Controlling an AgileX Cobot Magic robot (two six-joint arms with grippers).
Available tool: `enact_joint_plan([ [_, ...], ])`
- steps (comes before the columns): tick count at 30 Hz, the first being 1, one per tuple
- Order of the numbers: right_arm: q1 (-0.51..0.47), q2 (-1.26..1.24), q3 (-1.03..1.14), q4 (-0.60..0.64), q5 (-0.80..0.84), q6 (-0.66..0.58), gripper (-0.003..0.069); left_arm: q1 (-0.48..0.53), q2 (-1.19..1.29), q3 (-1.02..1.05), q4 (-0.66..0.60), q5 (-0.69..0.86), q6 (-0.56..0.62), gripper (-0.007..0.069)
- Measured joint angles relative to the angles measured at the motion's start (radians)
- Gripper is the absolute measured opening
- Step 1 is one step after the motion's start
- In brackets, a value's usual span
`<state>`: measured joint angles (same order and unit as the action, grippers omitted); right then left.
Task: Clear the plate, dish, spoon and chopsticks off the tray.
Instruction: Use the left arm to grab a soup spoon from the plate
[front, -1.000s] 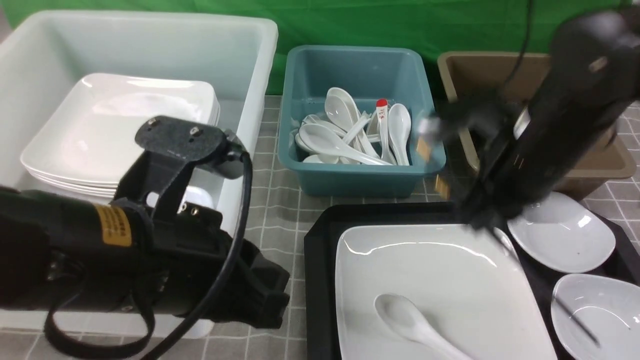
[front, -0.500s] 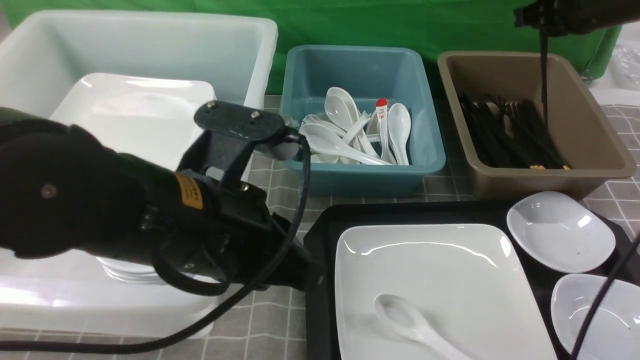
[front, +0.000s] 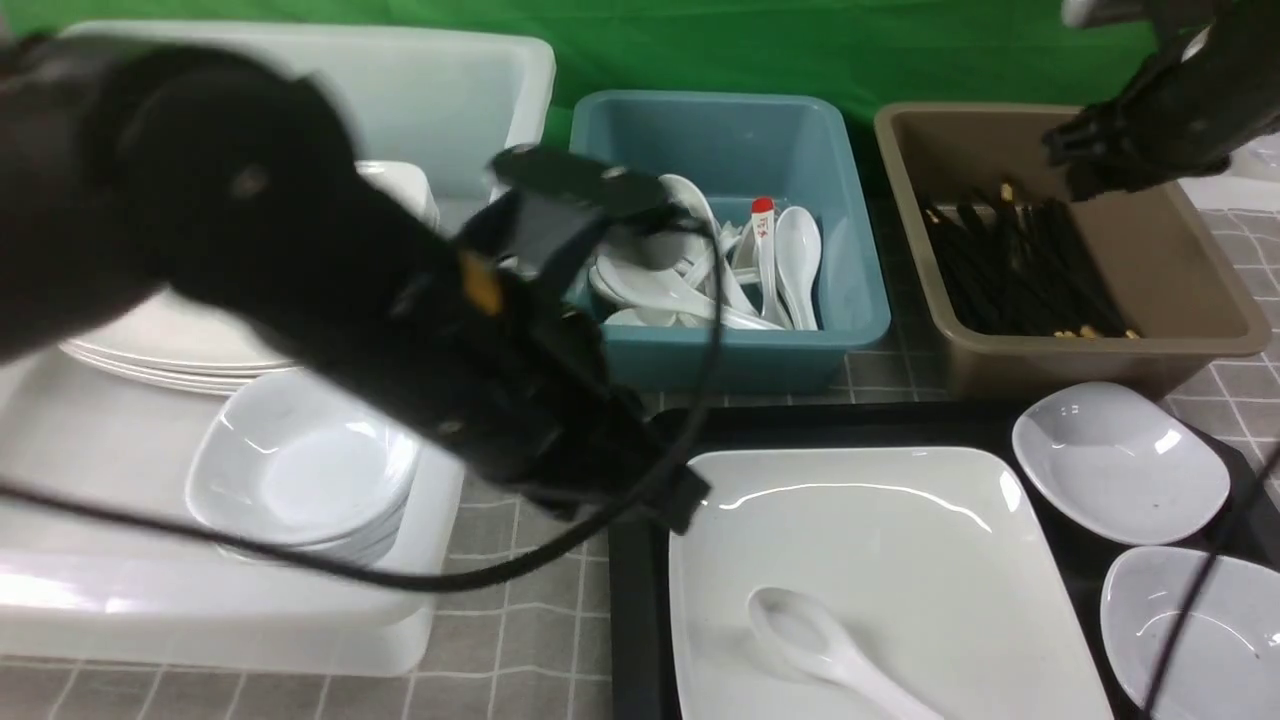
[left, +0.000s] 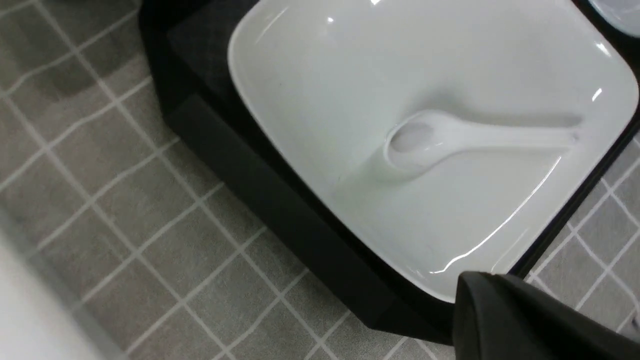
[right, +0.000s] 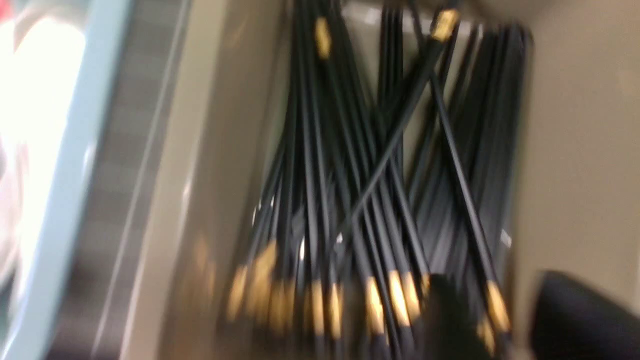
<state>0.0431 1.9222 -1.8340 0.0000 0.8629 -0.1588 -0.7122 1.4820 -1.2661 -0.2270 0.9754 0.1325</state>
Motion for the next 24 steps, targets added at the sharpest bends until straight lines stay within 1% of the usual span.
enact_joint_plan([
  [1, 0.000, -0.009, 0.000, 0.000, 0.025, -0.005, 0.0164, -0.004, 0.007, -0.013, 0.002, 0.008, 0.013, 0.0001],
  [2, 0.000, -0.072, -0.005, 0.006, 0.114, -0.029, 0.0090, -0.040, 0.054, -0.049, 0.008, 0.030, 0.067, 0.0001],
  [3, 0.000, -0.148, -0.006, 0.017, 0.206, -0.049, 0.0051, -0.076, 0.107, -0.074, 0.008, 0.036, 0.126, 0.0001],
  [4, 0.000, -0.198, 0.001, 0.029, 0.257, -0.059, 0.0041, -0.097, 0.133, -0.083, 0.008, 0.035, 0.157, 0.0001],
  [6, 0.000, -0.253, 0.027, 0.043, 0.292, -0.070, 0.0034, -0.126, 0.169, -0.094, 0.008, 0.023, 0.204, 0.0004],
  [7, 0.000, -0.345, 0.082, 0.072, 0.303, -0.079, 0.0029, -0.162, 0.211, -0.097, 0.008, -0.014, 0.247, 0.0011],
  [9, 0.000, -0.417, 0.124, 0.094, 0.303, -0.082, 0.0028, -0.184, 0.241, -0.099, 0.005, -0.038, 0.285, 0.0023],
  [10, 0.000, -0.494, 0.193, 0.121, 0.304, -0.080, 0.0027, -0.202, 0.269, -0.101, 0.002, -0.063, 0.321, 0.0043],
  [12, 0.000, -0.625, 0.304, 0.176, 0.304, -0.070, 0.0027, -0.233, 0.311, -0.102, -0.012, -0.102, 0.406, 0.0100],
  [14, 0.000, -0.752, 0.415, 0.233, 0.304, -0.069, 0.0027, -0.259, 0.347, -0.103, -0.013, -0.136, 0.456, 0.0175],
  [18, 0.000, -0.988, 0.578, 0.276, 0.304, -0.063, 0.0027, -0.296, 0.406, -0.103, 0.029, -0.221, 0.487, 0.0365],
  [19, 0.000, -1.032, 0.608, 0.280, 0.304, -0.062, 0.0027, -0.303, 0.419, -0.103, 0.048, -0.249, 0.493, 0.0426],
  [21, 0.000, -1.097, 0.650, 0.281, 0.304, -0.059, 0.0027, -0.311, 0.442, -0.103, 0.075, -0.281, 0.502, 0.0498],
  [24, 0.000, -1.159, 0.684, 0.284, 0.304, -0.046, 0.0027, -0.323, 0.476, -0.103, 0.107, -0.332, 0.529, 0.0584],
])
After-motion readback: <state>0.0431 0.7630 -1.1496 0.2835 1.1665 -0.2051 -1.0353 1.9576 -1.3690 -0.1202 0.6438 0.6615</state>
